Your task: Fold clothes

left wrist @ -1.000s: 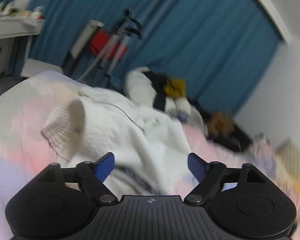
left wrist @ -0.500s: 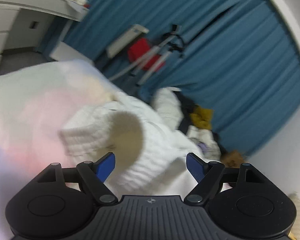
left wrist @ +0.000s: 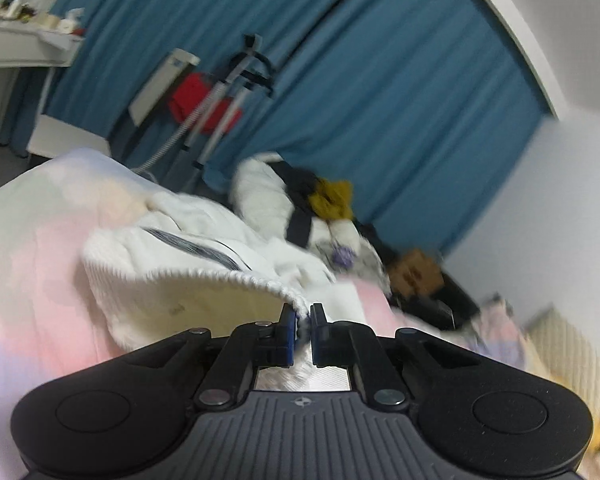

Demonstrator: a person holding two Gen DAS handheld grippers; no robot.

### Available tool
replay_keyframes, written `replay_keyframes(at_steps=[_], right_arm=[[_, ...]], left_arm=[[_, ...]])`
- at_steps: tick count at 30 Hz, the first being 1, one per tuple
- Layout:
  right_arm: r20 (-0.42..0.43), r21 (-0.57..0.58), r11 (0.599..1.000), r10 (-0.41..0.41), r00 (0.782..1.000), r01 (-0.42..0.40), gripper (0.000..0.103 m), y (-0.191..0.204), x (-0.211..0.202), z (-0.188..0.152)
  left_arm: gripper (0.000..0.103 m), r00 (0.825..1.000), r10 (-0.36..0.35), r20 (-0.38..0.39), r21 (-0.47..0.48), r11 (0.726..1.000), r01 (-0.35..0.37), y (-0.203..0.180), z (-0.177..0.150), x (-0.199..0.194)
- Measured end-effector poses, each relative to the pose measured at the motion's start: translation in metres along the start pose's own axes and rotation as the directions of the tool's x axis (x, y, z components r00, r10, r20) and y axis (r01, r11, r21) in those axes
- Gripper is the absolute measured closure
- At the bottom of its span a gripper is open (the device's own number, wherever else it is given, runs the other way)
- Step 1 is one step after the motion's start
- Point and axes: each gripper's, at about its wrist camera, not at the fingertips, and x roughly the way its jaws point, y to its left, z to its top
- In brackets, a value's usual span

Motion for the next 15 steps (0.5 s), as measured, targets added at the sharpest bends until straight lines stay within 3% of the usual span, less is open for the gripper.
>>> replay_keyframes(at_steps=[3, 4, 6, 11, 12, 13, 14, 15], right_arm=[[0.023, -0.011, 1.000, 0.012, 1.000, -0.012, 0.000, 0.005, -0.010, 0.003], [0.026, -0.022, 1.000, 0.013, 1.000, -0.013, 0.000, 0.008, -0.012, 0.004], [0.024, -0.049, 0.999, 0.019, 1.000, -0.018, 0.000, 0.015, -0.016, 0.004], [-0.019, -0.132, 0.990, 0.043, 0.999, -0.045, 0.000, 0.035, -0.014, -0.002], [-0.030, -0.147, 0.988, 0.046, 0.998, -0.050, 0.000, 0.039, -0.013, -0.004], [-0.037, -0.160, 0.986, 0.047, 0.998, -0.052, 0.000, 0.042, -0.013, -0.006], [-0.043, -0.171, 0.984, 0.048, 0.998, -0.055, 0.000, 0.044, -0.013, -0.008], [-0.050, -0.172, 0.984, 0.048, 0.998, -0.056, 0.000, 0.044, -0.013, -0.009]], left_arm=[[0.095, 0.991, 0.032, -0.133, 0.048, 0.998, -0.026, -0.024, -0.027, -0.014], [0.095, 0.976, 0.080, -0.202, 0.039, 0.997, -0.073, -0.024, -0.041, -0.010], [0.094, 0.925, 0.172, -0.340, 0.027, 0.985, -0.173, -0.023, -0.070, -0.001], [0.088, 0.907, 0.213, -0.364, 0.006, 0.974, -0.226, -0.018, -0.076, -0.004], [0.078, 0.903, 0.220, -0.368, 0.002, 0.972, -0.236, -0.017, -0.077, -0.004], [0.058, 0.900, 0.227, -0.372, -0.002, 0.969, -0.246, -0.016, -0.078, -0.005], [0.044, 0.897, 0.235, -0.375, -0.006, 0.967, -0.255, -0.015, -0.079, -0.006], [0.020, 0.893, 0.242, -0.379, -0.010, 0.964, -0.265, -0.014, -0.080, -0.006]])
